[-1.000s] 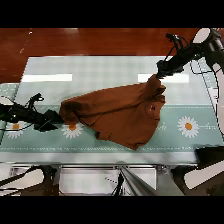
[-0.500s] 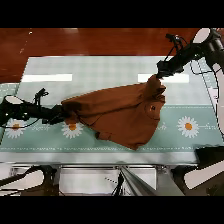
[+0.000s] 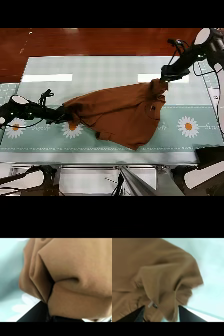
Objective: Fold the shirts.
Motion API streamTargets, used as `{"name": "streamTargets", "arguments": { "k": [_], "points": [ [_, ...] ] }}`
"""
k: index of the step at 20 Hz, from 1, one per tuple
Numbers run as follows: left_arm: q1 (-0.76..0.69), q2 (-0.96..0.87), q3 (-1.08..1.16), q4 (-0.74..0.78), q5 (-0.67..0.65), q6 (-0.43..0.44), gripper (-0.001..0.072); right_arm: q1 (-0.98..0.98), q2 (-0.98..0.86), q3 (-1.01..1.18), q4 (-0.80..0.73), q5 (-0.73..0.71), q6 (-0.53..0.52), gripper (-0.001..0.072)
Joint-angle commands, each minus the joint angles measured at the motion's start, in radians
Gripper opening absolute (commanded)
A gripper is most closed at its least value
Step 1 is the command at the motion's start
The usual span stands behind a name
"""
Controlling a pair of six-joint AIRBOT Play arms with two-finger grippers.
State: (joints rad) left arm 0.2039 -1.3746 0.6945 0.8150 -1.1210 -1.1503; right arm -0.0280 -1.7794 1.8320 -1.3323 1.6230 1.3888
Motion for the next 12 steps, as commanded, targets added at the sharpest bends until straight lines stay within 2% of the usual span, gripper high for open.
{"name": "streamTargets", "arguments": {
  "k": [1,3,5,9,12],
  "points": [
    [0.002,-0.002,0.001,-0.002,-0.040,0.053,0.0026,-0.060,0.010,-0.012,-0.024,0.154,0.041,0.0503],
    [0.002,-0.002,0.001,-0.001,-0.057,0.093,0.0026,-0.092,0.080,-0.087,0.024,0.101,0.059,0.0503],
    [0.002,-0.002,0.001,-0.002,-0.070,0.121,0.0026,-0.106,0.212,-0.234,0.049,-0.010,0.063,0.0503],
    [0.002,0.004,0.001,-0.009,-0.071,0.148,0.0026,-0.134,0.524,-0.665,0.093,-0.153,0.064,0.0504],
    [0.002,0.008,0.001,-0.035,-0.106,0.198,0.0027,-0.135,0.748,-1.075,0.282,-0.280,0.073,0.0504]
  ]
}}
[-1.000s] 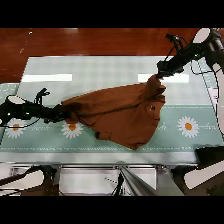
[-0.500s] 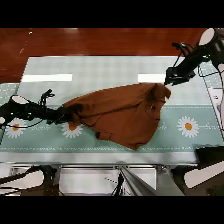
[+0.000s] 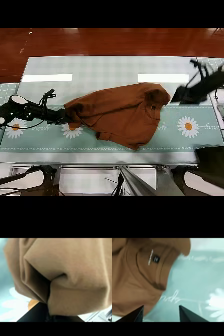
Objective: Fold the shirts.
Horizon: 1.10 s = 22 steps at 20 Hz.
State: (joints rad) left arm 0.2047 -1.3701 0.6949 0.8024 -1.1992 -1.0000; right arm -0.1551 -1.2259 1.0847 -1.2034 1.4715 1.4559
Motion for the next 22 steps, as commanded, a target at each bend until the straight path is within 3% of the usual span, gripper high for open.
{"name": "streamTargets", "arguments": {
  "k": [1,4,7,12,18,19,21,22],
  "points": [
    [0.001,0.003,0.000,-0.029,-0.040,0.051,0.0026,0.003,0.256,-0.446,0.229,-0.179,0.007,0.0504],
    [0.001,0.003,0.000,-0.036,-0.052,0.051,0.0026,0.076,0.413,-0.702,0.408,-0.325,0.027,0.0504],
    [0.001,0.003,0.000,-0.044,-0.051,0.051,0.0026,0.201,0.478,-0.789,0.407,-0.438,0.119,0.0500],
    [0.001,0.003,0.000,-0.044,-0.051,0.051,0.0026,0.404,0.416,-0.817,0.389,-0.579,0.218,0.0491],
    [0.001,0.003,0.001,-0.044,-0.050,0.051,0.0026,0.603,0.269,-0.817,0.532,-0.853,0.246,0.0490],
    [0.001,0.003,0.001,-0.044,-0.047,0.051,0.0026,0.624,0.241,-0.816,0.582,-0.921,0.243,0.0425],
    [0.002,0.005,0.014,-0.055,-0.054,0.073,0.0026,0.628,0.226,-0.795,0.638,-0.977,0.225,0.0026],
    [0.002,0.016,0.035,-0.064,-0.060,0.073,0.0026,0.618,0.240,-0.764,0.630,-0.968,0.185,0.0023]
  ]
}}
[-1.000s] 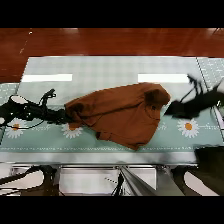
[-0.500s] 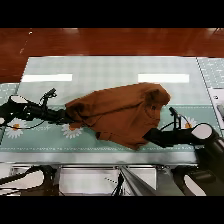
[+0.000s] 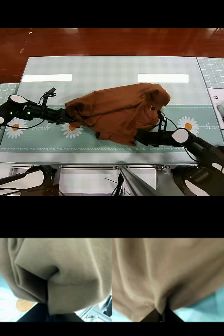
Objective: Fold the shirts.
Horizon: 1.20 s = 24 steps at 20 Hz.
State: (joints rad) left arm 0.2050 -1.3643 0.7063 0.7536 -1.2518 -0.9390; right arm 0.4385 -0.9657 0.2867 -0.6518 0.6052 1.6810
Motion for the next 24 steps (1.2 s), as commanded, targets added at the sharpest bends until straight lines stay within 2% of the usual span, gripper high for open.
{"name": "streamTargets", "arguments": {
  "k": [1,2,5,7,9,11,14,16,19,24],
  "points": [
    [0.001,0.029,0.050,-0.032,-0.016,0.011,0.0026,0.005,0.008,0.084,0.060,-0.064,-0.105,0.0023],
    [0.001,0.058,0.089,-0.065,-0.027,0.011,0.0025,-0.019,0.041,0.141,0.033,-0.010,-0.153,0.0023],
    [0.003,0.192,0.253,-0.200,-0.059,0.002,0.0025,-0.109,0.180,0.373,-0.088,0.140,-0.167,0.0022],
    [0.003,0.299,0.412,-0.293,-0.051,-0.021,0.0026,-0.169,0.271,0.549,-0.159,0.159,-0.167,0.0022],
    [0.002,0.396,0.595,-0.320,0.014,-0.059,0.0025,-0.240,0.332,0.733,-0.229,0.155,-0.158,0.0022],
    [0.003,0.480,0.762,-0.315,0.132,-0.081,0.0026,-0.314,0.359,0.913,-0.268,0.155,-0.148,0.0022],
    [0.002,0.574,0.934,-0.172,0.318,-0.205,0.0025,-0.396,0.358,1.142,-0.318,0.165,-0.148,0.0022],
    [0.002,0.621,0.985,0.029,0.335,-0.342,0.0025,-0.430,0.358,1.237,-0.377,0.188,-0.113,0.0022],
    [0.002,0.678,0.993,0.210,0.169,-0.475,0.0025,-0.448,0.358,1.314,-0.416,0.299,-0.049,0.0022],
    [0.002,0.704,0.993,0.216,-0.270,-0.505,0.0025,-0.448,0.358,1.325,-0.455,0.631,-0.023,0.0022]
  ]
}}
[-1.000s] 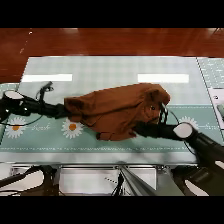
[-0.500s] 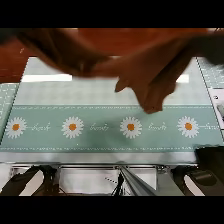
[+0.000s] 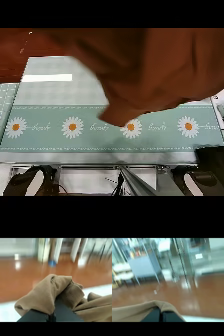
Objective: Fold the shirts.
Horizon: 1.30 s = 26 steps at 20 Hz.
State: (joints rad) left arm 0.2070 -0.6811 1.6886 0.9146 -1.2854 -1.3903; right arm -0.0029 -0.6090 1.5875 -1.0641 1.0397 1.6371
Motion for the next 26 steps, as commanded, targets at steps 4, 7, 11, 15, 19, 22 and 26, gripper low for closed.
{"name": "streamTargets", "arguments": {
  "k": [4,7,11,15,19,22,26],
  "points": [
    [0.000,0.049,0.016,0.055,-0.272,-0.087,0.0025,-0.006,0.002,0.047,-0.051,0.225,0.008,0.0022],
    [0.000,0.063,0.047,0.055,-0.257,-0.101,0.0026,-0.006,0.002,0.103,-0.097,0.212,0.037,0.0022],
    [0.000,0.042,0.021,0.099,-0.397,-0.146,0.0026,-0.006,-0.014,0.124,-0.200,0.520,0.060,0.0022],
    [-0.002,0.039,-0.218,0.087,-0.447,-0.151,0.0026,-0.005,-0.126,0.109,-0.236,0.814,-0.011,0.0022],
    [-0.002,0.038,-0.590,0.088,-0.372,-0.109,0.0026,-0.005,-0.300,0.020,-0.219,0.815,-0.096,0.0022],
    [-0.002,0.029,-0.874,0.087,-0.208,-0.088,0.0026,-0.005,-0.461,-0.075,-0.222,0.800,-0.180,0.0022],
    [-0.002,0.005,-1.112,0.081,0.027,-0.084,0.0429,-0.005,-0.658,-0.129,-0.220,0.711,-0.233,0.0022]
  ]
}}
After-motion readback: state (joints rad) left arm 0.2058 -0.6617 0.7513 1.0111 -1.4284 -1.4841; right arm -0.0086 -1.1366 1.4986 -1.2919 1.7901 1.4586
